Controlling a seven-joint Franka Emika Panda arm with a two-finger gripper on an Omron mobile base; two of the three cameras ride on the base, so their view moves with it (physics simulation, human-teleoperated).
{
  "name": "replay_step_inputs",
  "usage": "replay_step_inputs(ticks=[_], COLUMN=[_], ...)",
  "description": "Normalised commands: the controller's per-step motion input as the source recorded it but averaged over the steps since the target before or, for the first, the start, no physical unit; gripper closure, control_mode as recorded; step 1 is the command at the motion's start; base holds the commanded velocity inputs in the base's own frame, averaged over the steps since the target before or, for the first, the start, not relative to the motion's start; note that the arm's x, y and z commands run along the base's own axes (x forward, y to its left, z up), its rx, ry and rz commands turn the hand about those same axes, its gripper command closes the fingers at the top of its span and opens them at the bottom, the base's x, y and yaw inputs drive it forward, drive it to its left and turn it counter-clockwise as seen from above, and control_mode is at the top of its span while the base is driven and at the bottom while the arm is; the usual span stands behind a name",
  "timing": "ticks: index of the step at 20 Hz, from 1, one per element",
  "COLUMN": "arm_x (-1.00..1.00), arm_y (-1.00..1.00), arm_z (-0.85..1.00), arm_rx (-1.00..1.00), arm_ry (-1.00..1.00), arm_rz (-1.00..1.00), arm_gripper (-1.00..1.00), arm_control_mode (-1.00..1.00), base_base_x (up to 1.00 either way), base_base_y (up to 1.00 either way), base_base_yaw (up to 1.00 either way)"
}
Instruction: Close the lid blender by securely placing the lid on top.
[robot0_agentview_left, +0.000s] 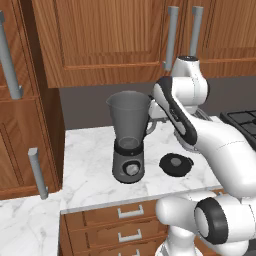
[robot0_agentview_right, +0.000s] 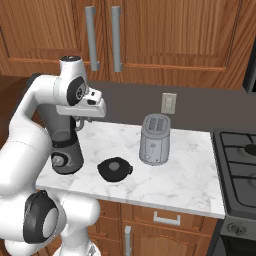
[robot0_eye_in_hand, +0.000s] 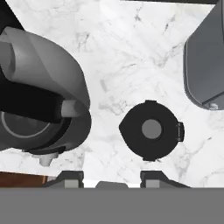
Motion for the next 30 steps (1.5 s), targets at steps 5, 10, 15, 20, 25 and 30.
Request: replay_step_inputs(ticks=[5, 10, 15, 20, 25, 30], arm_x=[0.0, -0.09, -0.02, 0.08, 0.29, 0.09], arm_y=[-0.35, -0.94, -0.52, -0.03, 0.01, 0.0], arm_z=[-0.37, -0.16, -0.4, -0.69, -0.78, -0.6], arm_rx=[0.01, 0.08, 0.01, -0.05, -0.06, -0.01], arm_ry=[0.0, 0.0, 0.13, 0.26, 0.28, 0.11], arm_rz=[0.0, 0.0, 0.0, 0.0, 0.0, 0.0], arm_gripper=[-1.0, -1.0, -1.0, -1.0, -1.0, -1.0], arm_control_mode=[-1.0, -1.0, -1.0, -1.0, -1.0, -1.0], base_base_x=[0.0, 0.0, 0.0, 0.0, 0.0, 0.0], base_base_y=[0.0, 0.0, 0.0, 0.0, 0.0, 0.0], base_base_yaw=[0.0, 0.0, 0.0, 0.0, 0.0, 0.0])
